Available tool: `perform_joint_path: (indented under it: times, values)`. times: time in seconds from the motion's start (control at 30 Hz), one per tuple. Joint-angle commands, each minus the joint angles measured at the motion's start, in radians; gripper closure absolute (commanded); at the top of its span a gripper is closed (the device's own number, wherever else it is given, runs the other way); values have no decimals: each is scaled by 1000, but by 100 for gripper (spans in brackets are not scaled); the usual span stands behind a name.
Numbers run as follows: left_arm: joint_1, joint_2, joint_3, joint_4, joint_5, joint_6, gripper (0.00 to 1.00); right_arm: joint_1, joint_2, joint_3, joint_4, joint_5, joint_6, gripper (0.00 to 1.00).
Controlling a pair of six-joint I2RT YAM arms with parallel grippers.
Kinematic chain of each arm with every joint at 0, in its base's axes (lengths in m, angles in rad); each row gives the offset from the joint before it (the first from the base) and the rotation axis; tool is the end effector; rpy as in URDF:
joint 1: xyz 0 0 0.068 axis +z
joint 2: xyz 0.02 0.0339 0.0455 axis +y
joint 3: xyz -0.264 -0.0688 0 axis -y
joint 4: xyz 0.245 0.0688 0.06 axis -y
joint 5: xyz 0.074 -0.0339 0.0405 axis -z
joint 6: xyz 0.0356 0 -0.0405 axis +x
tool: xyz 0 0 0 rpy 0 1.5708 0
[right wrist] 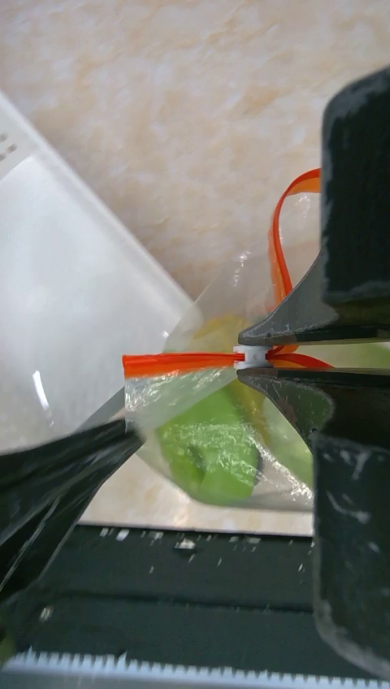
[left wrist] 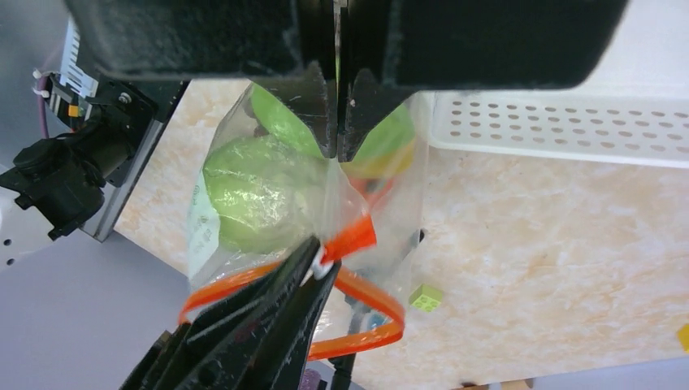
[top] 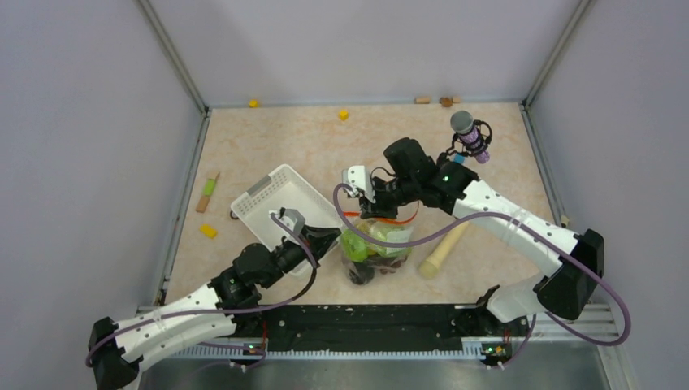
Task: Place the food in the zip-top bag and seal the zipper
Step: Zip the zipper food storage bag at the center of the board.
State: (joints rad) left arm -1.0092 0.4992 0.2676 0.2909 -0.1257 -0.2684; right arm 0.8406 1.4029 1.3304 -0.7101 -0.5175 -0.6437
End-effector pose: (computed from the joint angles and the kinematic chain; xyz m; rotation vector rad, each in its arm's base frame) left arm 0.0834 -0.1242 0.2485 0.4739 1.5121 -0.9204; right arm 0.1863 0.2345 0.3419 -1.7535 1.5349 0.7048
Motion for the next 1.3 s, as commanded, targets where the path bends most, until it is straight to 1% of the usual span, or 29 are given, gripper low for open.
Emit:
perform_joint_path:
  times: [0.0, 0.13, 0.27, 0.3, 0.33, 0.37, 0.4, 0.43, 0.47, 0.53, 0.73, 0.93, 1.03, 1.27]
  values:
    - [1, -33, -17, -10, -62, -16, 100, -83, -70, 26, -37, 139, -2, 100]
    - [1, -50, -23, -16, -65, -21, 100, -89, -92, 16, -40, 159, -7, 100]
    - [2, -53, -24, 9, -75, -17, 100, -91, -100, 25, -62, 82, -31, 100]
    - [2, -48, -13, 10, -76, -17, 86, -90, -100, 28, -68, 54, -38, 100]
    - [2, -39, -3, 15, -79, -17, 67, -90, -100, 30, -72, 30, -46, 100]
    - [2, -29, 7, 19, -83, -16, 46, -90, -101, 31, -72, 3, -52, 100]
    - [1, -17, 20, 24, -83, -12, 29, -90, -100, 33, -71, -19, -60, 100]
    - [1, -3, 33, 27, -79, -4, 17, -90, -98, 39, -71, -46, -64, 100]
    - [2, 13, 45, 32, -71, 5, 10, -91, -96, 48, -69, -70, -63, 100]
    - [1, 62, 72, 42, -51, 26, 3, -89, -87, 69, -68, -101, -52, 100]
    - [1, 171, 141, 61, 19, 105, 3, -88, -63, 124, -120, -152, -74, 100]
    - [3, 199, 170, 94, 57, 181, 2, -76, -59, 140, -178, -210, -130, 100]
    - [6, 211, 179, 121, 96, 196, 3, -62, -48, 143, -179, -208, -126, 100]
    - [11, 337, 233, 137, 179, 203, 3, -35, -24, 158, -167, -184, -108, 100]
